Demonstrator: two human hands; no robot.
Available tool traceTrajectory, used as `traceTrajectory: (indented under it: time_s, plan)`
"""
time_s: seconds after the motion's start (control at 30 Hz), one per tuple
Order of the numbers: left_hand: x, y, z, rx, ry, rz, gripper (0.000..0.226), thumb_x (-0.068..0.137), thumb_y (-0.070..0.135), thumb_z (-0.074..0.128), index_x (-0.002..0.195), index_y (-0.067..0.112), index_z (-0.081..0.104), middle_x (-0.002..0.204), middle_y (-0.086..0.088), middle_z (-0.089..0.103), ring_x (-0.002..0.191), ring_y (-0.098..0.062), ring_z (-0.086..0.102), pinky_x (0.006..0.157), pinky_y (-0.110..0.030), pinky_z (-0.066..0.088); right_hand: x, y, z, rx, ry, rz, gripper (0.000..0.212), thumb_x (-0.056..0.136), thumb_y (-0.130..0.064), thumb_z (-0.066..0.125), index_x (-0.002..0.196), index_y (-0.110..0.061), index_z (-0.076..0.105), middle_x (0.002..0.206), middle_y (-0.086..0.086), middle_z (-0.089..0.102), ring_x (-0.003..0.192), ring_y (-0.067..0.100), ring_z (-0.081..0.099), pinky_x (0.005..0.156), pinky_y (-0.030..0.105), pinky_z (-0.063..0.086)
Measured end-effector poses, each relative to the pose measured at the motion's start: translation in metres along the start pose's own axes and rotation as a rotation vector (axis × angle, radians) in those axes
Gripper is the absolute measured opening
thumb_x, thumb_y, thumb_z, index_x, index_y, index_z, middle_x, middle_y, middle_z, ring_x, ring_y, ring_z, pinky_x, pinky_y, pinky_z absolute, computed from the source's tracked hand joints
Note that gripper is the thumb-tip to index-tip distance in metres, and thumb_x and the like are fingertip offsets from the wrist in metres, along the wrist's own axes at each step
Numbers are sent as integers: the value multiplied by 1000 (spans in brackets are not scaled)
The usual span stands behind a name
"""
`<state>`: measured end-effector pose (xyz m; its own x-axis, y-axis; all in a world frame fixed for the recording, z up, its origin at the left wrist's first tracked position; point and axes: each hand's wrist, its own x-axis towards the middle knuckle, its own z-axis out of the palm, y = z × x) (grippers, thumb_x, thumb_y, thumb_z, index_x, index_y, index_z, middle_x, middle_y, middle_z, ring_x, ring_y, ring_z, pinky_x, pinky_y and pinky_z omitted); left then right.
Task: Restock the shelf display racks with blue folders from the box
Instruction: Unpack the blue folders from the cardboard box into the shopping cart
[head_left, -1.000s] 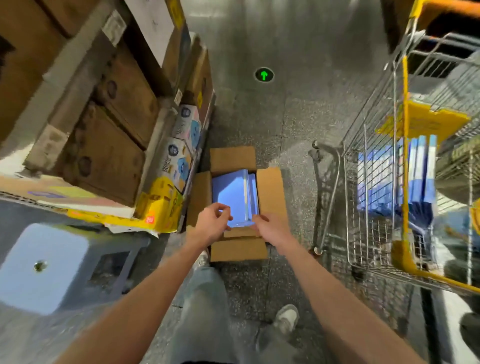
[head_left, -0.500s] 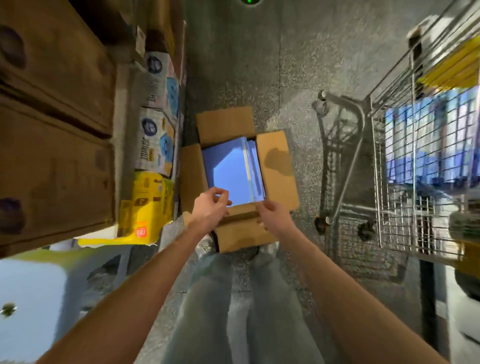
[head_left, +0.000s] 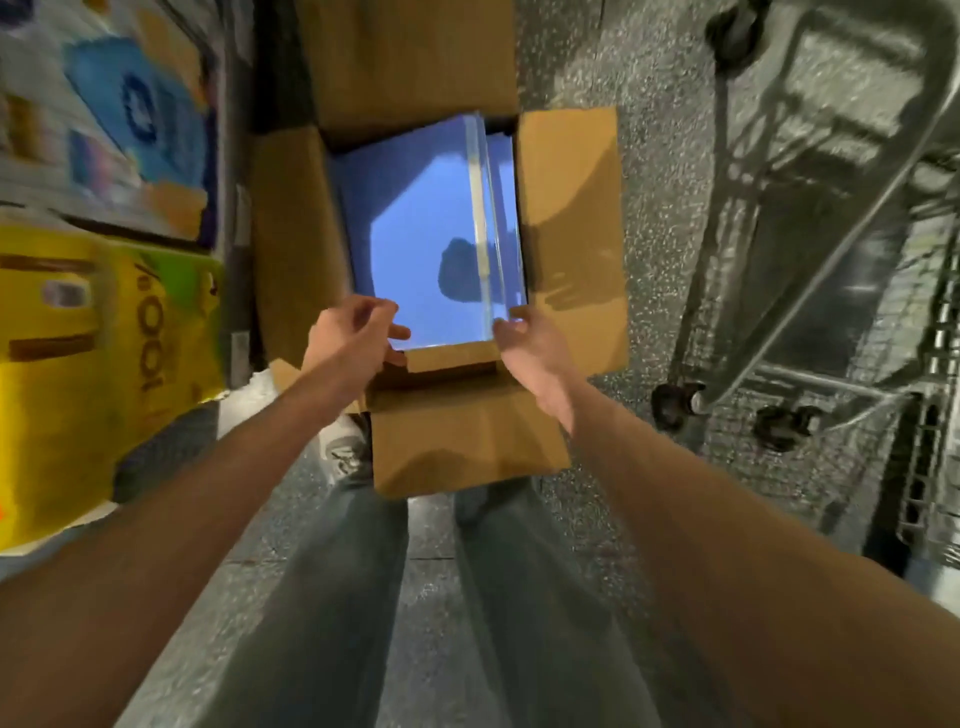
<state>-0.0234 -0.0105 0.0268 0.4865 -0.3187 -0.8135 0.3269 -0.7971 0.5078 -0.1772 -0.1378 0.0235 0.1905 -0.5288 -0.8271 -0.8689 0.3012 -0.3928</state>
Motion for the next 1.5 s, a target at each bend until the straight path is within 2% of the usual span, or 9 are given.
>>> traceTrajectory:
  time_s: [0.23, 0.4, 0.53, 0.6, 0.77, 0.97, 1.13, 1.3, 1.5]
  plan:
    - [75, -39, 53, 33, -50, -20, 30, 103, 38, 51, 123, 19, 63, 97, 6, 76, 76, -21, 76, 74, -33, 58, 104, 28, 24, -30, -24, 10, 82, 101, -39, 54, 160, -19, 1, 164, 0, 23, 141, 24, 41, 99, 27, 39]
    - [106, -48, 68, 93, -63, -11, 34, 105, 38, 49, 131, 19, 60, 104, 4, 74, 76, -17, 75, 78, -32, 61, 136, 38, 54, -25, 18, 8, 56, 101, -31, 53, 148, -13, 30, 137, 4, 54, 88, 11, 60, 64, 9, 45]
    - [117, -43, 67, 116, -41, 5, 34, 106, 39, 47, 131, 20, 58, 106, 4, 74, 79, -14, 74, 78, -30, 60, 139, 39, 68, -91, 96, -4, 71, 101, -43, 49, 157, -11, 19, 164, 7, 18, 152, 26, 15, 115, 41, 31]
    - [119, -39, 63, 112, -23, -10, 32, 106, 40, 46, 130, 21, 58, 106, 4, 73, 79, -14, 73, 78, -30, 60, 130, 37, 75, -118, 98, -41, 70, 102, -45, 46, 157, -10, 21, 167, 8, 2, 154, 25, -5, 120, 42, 19]
    - [117, -29, 50, 124, 20, 4, 27, 103, 45, 48, 121, 29, 58, 104, 9, 71, 82, -12, 73, 78, -35, 59, 99, 29, 79, 212, 123, -106, 41, 104, -40, 45, 136, -15, 52, 132, 4, 60, 111, 17, 57, 89, 31, 47]
    - [112, -9, 36, 108, 23, 46, 58, 96, 62, 50, 145, 31, 46, 133, 9, 59, 109, -8, 57, 71, -12, 42, 87, 6, 87, 611, -83, 105, 52, 108, -45, 28, 98, -18, 73, 89, -5, 76, 89, 14, 71, 83, 30, 52]
    - [114, -7, 33, 283, 104, -5, 83, 90, 61, 62, 153, 20, 28, 133, 1, 60, 103, -18, 63, 75, -26, 49, 83, -11, 99, 674, -204, 194, 64, 107, -50, 18, 128, -9, 63, 109, 5, 73, 86, 16, 70, 84, 31, 54]
    - [126, -21, 30, 410, 268, 30, 34, 101, 35, 56, 120, 12, 40, 103, -8, 60, 87, -29, 64, 67, -36, 51, 77, -14, 110, 679, -273, 236, 66, 105, -54, 15, 140, -12, 53, 128, 14, 66, 114, 30, 64, 87, 37, 53]
    - [109, -18, 13, 450, 302, 54, 29, 103, 27, 50, 122, 8, 41, 114, -18, 63, 101, -39, 63, 86, -48, 54, 60, -5, 97, 569, -289, 200, 67, 105, -54, 15, 142, -11, 51, 127, 15, 67, 108, 31, 65, 88, 38, 52]
